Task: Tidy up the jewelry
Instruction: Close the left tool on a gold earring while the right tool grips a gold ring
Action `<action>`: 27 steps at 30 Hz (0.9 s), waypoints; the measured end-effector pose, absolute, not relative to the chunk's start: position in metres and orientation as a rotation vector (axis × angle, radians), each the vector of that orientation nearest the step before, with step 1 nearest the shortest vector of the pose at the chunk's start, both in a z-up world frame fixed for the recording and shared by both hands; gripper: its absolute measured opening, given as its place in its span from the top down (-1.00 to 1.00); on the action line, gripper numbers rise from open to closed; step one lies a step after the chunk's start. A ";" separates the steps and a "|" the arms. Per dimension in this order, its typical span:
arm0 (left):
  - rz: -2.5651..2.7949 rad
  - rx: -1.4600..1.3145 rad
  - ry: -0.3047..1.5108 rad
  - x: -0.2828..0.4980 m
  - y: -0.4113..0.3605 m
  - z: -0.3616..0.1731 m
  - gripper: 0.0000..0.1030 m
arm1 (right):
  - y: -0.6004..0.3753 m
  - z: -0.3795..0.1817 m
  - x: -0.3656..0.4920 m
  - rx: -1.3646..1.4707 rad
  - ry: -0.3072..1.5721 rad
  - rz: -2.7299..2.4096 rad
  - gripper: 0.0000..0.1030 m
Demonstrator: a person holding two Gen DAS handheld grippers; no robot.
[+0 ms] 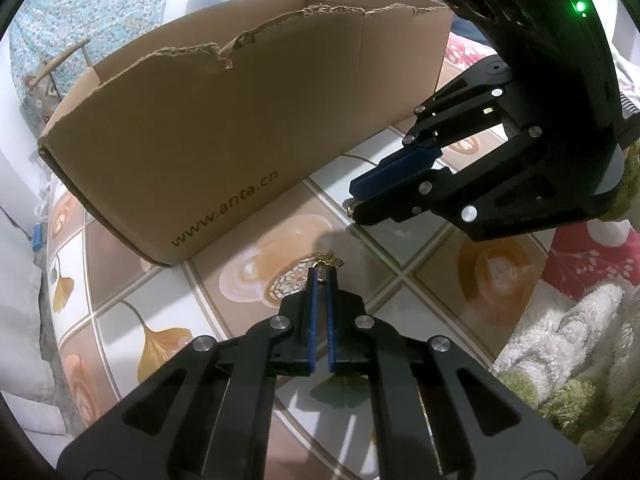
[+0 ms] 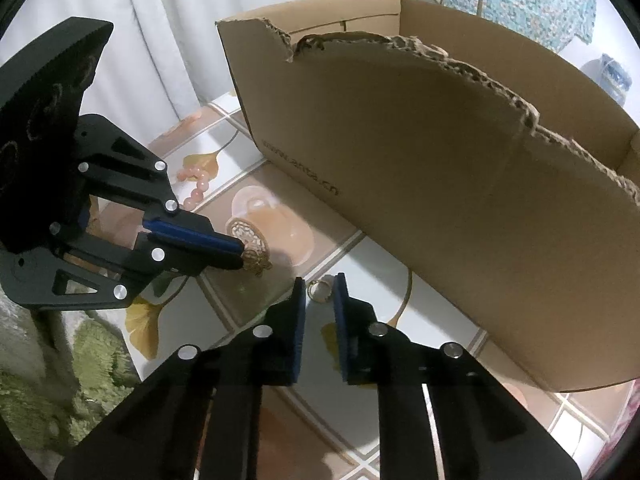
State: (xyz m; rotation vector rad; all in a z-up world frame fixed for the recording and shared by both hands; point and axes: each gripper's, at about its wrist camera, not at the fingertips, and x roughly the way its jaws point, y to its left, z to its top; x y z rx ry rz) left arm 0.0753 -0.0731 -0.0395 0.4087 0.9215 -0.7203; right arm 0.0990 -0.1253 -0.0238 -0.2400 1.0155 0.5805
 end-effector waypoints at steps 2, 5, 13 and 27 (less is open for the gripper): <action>-0.719 0.410 0.919 0.073 -0.074 -0.040 0.96 | -0.126 -0.024 0.099 -0.237 1.013 0.579 0.79; -0.718 0.413 0.916 0.068 -0.074 -0.040 1.00 | -0.128 -0.024 0.098 -0.231 1.009 0.576 0.79; -0.711 0.419 0.912 0.063 -0.076 -0.037 1.00 | -0.137 -0.022 0.095 -0.212 1.011 0.554 0.81; -0.678 0.351 0.944 0.074 -0.067 -0.035 1.00 | -0.149 -0.020 0.086 -0.198 1.011 0.518 0.81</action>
